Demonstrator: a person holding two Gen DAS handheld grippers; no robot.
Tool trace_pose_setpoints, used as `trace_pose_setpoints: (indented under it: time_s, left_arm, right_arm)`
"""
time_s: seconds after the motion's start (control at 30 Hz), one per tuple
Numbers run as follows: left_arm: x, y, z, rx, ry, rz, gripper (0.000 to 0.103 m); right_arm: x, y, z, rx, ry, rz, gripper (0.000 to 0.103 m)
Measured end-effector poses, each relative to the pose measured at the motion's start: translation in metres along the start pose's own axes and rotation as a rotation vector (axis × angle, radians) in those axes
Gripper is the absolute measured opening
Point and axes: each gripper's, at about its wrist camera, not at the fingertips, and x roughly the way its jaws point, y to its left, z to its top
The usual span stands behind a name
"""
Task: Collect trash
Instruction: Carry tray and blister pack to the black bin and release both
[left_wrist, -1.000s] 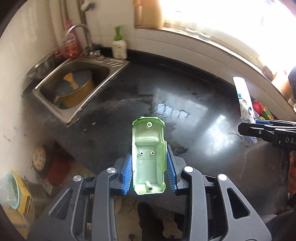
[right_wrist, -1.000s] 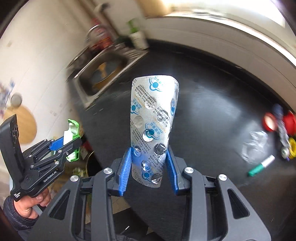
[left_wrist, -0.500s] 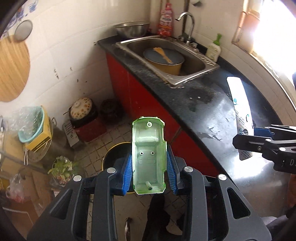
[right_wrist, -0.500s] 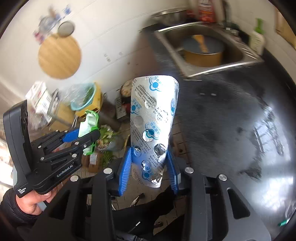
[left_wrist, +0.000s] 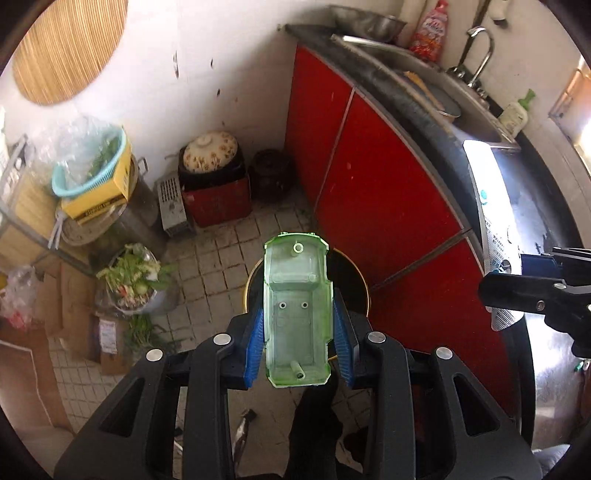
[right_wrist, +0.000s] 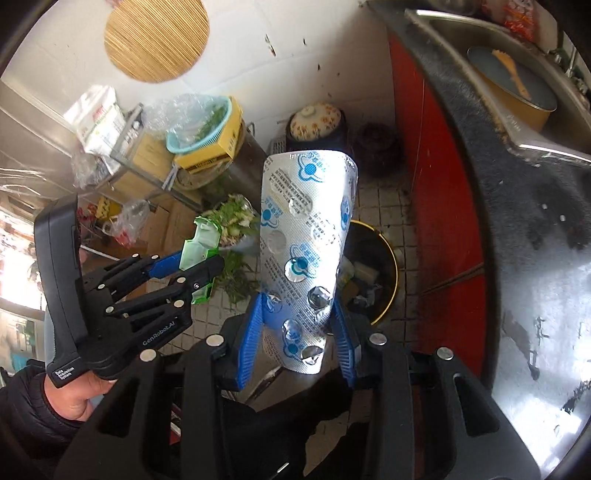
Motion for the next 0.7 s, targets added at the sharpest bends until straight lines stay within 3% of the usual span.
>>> trace_pose_setpoints:
  time_s: [0.13,0.37,0.4,0.43,0.47,0.7]
  left_arm:
    - [0.040,0.004,-0.003,-0.018,0.036,-0.031,0.032]
    - [0.080,-0.002,0.001,0.019,0.070,-0.071,0.033]
    - [0.083,-0.003,0.001,0.023,0.066,-0.074,0.040]
    - [0.084,-0.003,0.001,0.025,0.065,-0.075,0.068]
    - [0.086,-0.002,0.001,0.023,0.065,-0.071,0.078]
    - [0.086,0.005,-0.002,0.004,0.077,-0.055,0.081]
  right_arm:
    - [0.034,-0.013,0.004,0.024,0.070,-0.015,0.038]
    - [0.059,-0.021,0.019,0.044,0.109,-0.025,0.046]
    - [0.061,-0.020,0.021,0.044,0.110,-0.029,0.049]
    - [0.063,-0.021,0.023,0.045,0.119,-0.031,0.060]
    - [0.064,-0.023,0.026,0.051,0.122,-0.036,0.065]
    - [0.054,-0.028,0.030,0.067,0.100,-0.035,0.069]
